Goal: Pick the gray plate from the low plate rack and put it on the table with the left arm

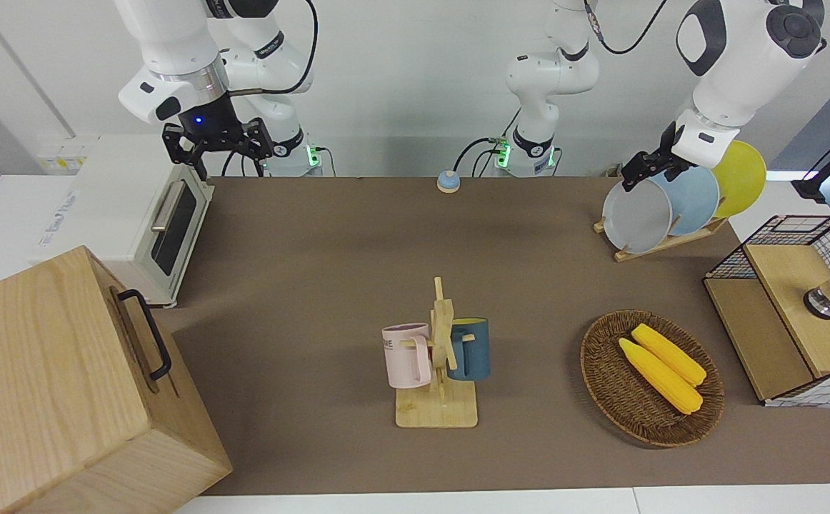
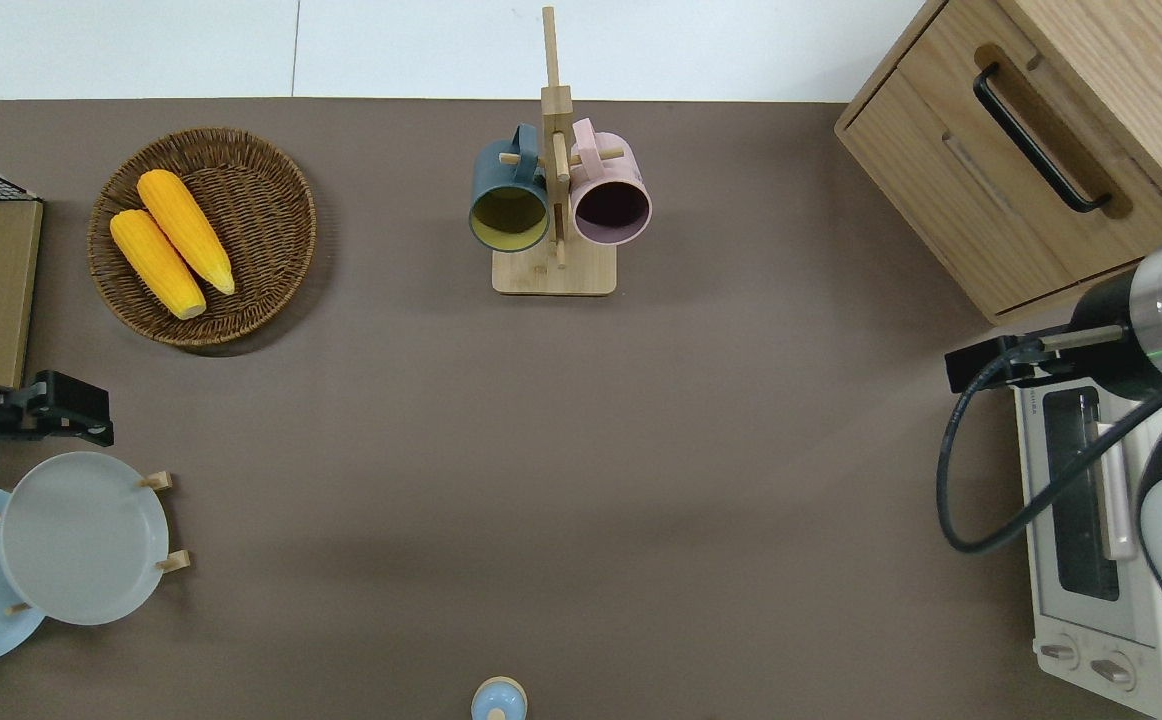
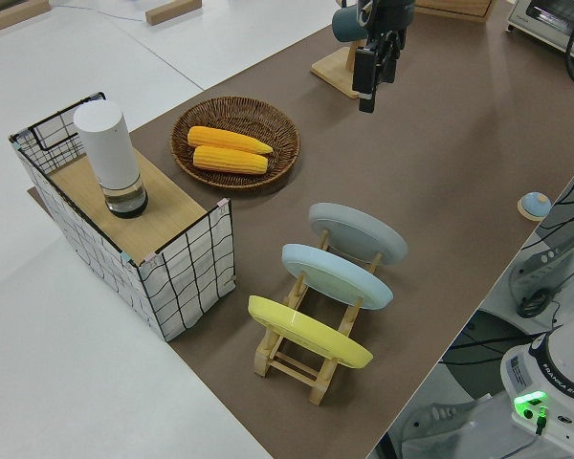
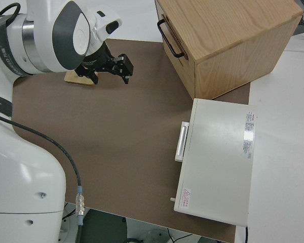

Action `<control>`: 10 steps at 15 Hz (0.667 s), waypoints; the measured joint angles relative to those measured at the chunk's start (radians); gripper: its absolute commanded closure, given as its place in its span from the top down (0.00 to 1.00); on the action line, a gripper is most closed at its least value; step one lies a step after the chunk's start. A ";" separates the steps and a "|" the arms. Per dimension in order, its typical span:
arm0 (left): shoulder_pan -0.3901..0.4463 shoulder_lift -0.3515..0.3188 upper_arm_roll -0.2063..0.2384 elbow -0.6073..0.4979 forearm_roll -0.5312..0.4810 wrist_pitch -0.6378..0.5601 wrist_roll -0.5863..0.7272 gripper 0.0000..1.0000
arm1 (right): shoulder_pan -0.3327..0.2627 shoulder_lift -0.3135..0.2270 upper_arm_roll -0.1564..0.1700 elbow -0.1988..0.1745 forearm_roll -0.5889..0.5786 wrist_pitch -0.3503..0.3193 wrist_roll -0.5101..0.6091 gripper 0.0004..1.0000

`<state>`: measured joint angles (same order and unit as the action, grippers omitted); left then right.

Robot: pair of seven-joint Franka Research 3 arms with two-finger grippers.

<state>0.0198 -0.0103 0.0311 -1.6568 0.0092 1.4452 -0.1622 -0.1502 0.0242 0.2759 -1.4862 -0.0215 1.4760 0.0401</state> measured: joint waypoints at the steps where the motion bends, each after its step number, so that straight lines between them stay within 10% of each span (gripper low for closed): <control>1: 0.000 0.001 0.000 0.000 0.000 0.001 0.000 0.99 | 0.000 0.000 0.000 0.000 0.000 0.000 0.000 0.98; 10: 0.003 0.014 0.016 -0.026 0.000 0.007 -0.019 0.99 | 0.000 0.000 0.000 0.000 0.000 0.000 0.000 0.98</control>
<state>0.0229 0.0033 0.0473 -1.6833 0.0094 1.4522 -0.1817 -0.1502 0.0242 0.2759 -1.4862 -0.0215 1.4760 0.0401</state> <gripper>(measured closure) 0.004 0.013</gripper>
